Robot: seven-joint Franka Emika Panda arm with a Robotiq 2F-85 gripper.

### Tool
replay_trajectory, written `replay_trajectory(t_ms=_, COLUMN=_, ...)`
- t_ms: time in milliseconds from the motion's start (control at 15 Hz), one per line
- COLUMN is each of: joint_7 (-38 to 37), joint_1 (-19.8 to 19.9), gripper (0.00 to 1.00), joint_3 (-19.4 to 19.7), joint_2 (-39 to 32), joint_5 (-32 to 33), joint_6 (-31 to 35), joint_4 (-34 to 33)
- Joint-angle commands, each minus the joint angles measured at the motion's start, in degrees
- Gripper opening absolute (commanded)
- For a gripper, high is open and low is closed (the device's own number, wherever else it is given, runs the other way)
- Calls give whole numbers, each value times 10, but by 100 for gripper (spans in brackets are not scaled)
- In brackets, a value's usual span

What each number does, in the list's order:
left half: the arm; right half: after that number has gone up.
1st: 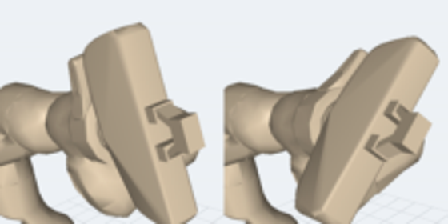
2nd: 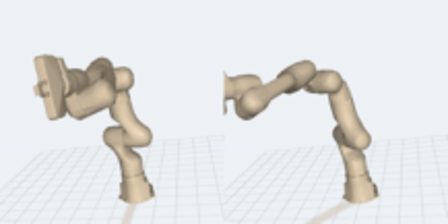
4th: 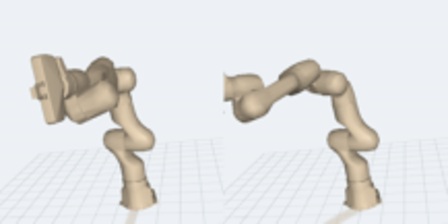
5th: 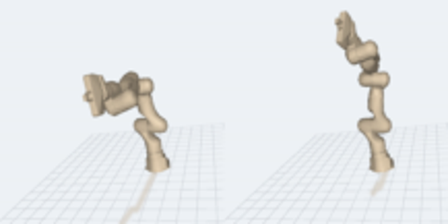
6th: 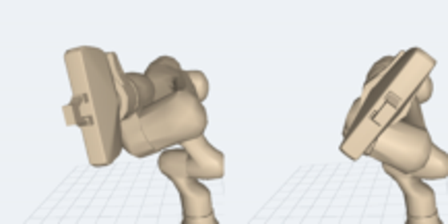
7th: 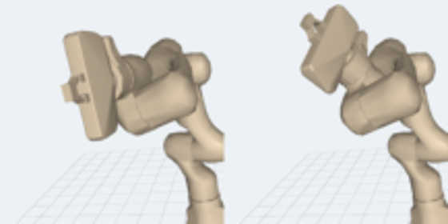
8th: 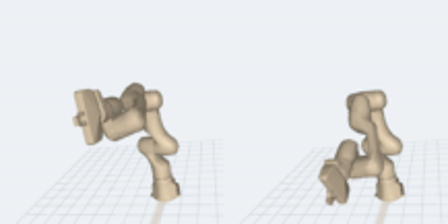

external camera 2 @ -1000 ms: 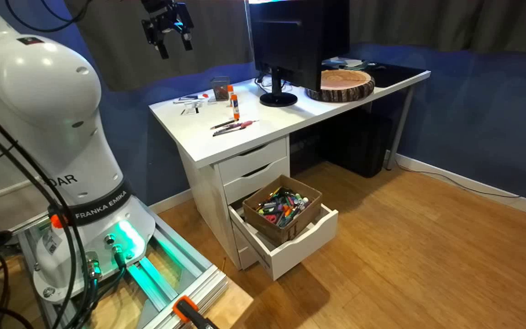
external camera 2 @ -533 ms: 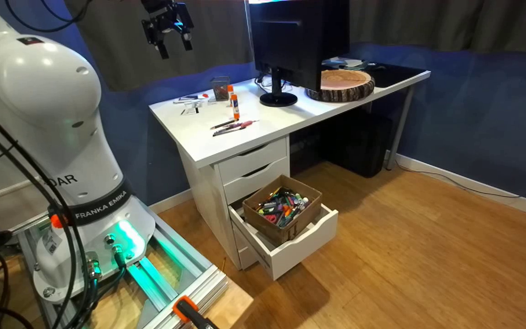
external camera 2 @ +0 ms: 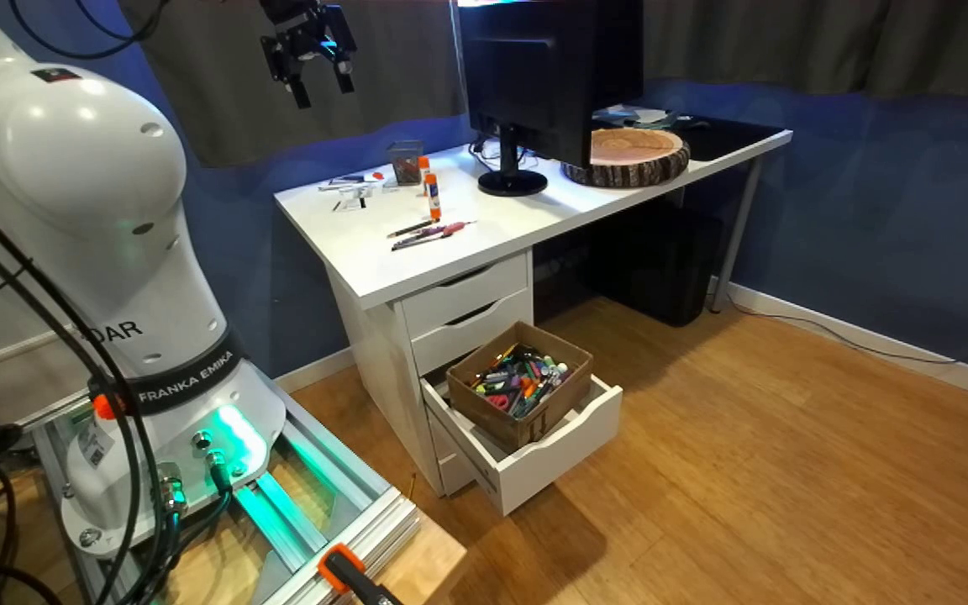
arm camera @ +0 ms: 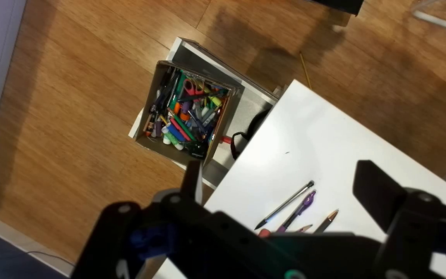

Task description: Remove a blue marker from the opened drawer and put it on the desktop

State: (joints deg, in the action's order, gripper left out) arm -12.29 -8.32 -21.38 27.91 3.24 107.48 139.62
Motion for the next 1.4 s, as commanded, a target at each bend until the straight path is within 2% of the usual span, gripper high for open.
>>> replay_trajectory(t_ms=0, joint_7=-7, joint_1=-18, gripper=100, joint_3=15, joint_2=-4, joint_5=8, joint_6=-1, joint_4=-1)
replay_trajectory(t_ms=400, joint_7=-7, joint_1=-18, gripper=100, joint_3=15, joint_2=-4, joint_5=8, joint_6=-1, joint_4=-1)
replay_trajectory(t_ms=533, joint_7=-10, joint_1=-7, gripper=100, joint_3=24, joint_2=-14, joint_5=17, joint_6=24, joint_4=-6)
replay_trajectory(t_ms=800, joint_7=47, joint_1=14, gripper=100, joint_3=92, joint_2=-37, joint_5=8, joint_6=112, joint_4=7)
replay_trajectory(t_ms=1133, joint_7=173, joint_1=33, gripper=100, joint_3=183, joint_2=-100, joint_5=-12, joint_6=219, joint_4=30)
replay_trajectory(t_ms=1333, joint_7=236, joint_1=40, gripper=100, joint_3=219, joint_2=-141, joint_5=-28, joint_6=269, joint_4=42)
